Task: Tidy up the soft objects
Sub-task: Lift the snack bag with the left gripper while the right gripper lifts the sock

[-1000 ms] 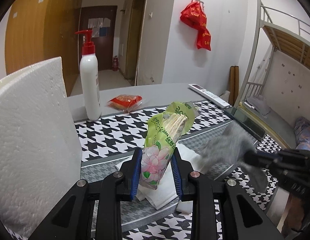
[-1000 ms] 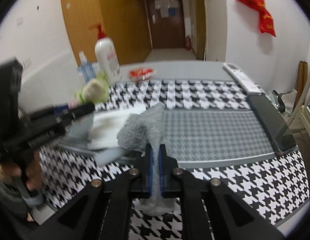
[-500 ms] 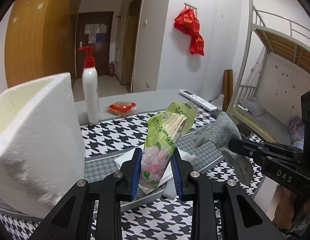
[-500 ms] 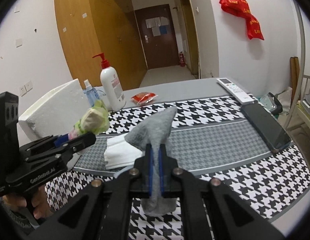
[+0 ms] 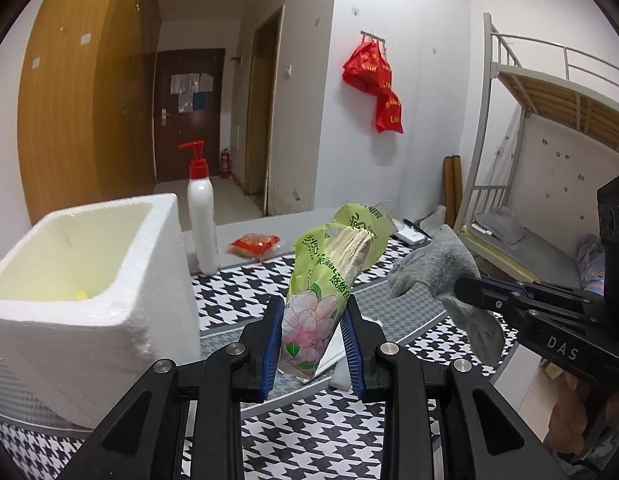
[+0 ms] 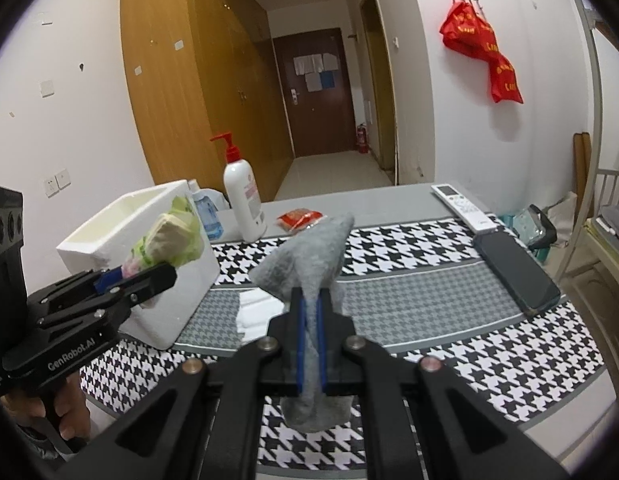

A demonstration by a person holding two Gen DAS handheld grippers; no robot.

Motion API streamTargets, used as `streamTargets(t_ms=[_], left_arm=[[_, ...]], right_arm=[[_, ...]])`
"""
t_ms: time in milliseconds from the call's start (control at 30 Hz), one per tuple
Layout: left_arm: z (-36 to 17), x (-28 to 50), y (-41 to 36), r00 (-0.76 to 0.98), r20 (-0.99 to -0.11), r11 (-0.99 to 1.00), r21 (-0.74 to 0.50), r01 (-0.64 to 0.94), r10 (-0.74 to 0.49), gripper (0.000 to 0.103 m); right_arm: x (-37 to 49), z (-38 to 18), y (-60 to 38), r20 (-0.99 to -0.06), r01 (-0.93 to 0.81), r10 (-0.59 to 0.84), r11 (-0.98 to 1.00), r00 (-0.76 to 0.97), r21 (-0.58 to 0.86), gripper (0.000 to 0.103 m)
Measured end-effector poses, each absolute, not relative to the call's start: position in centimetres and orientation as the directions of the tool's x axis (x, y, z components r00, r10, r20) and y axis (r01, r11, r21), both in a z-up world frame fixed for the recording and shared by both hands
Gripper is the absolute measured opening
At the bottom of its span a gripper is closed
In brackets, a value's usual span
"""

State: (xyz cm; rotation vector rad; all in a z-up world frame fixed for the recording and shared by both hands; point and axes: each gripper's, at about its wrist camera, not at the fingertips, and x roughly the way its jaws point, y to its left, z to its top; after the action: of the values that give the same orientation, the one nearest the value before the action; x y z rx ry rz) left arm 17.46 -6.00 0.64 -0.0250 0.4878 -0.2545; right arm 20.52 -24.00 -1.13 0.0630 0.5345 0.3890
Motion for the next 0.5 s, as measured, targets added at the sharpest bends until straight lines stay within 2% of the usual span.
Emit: streamTargets(t_ms=[500], left_arm=[[1.7,16.5,-5.4,0.876,-0.424,0.973,-0.067,0.222,-0.229,0.03]], right_arm=[[19.5,0.6,-23.2,-0.447,-0.362,0.379,0.923,0.81,0.127,0.008]])
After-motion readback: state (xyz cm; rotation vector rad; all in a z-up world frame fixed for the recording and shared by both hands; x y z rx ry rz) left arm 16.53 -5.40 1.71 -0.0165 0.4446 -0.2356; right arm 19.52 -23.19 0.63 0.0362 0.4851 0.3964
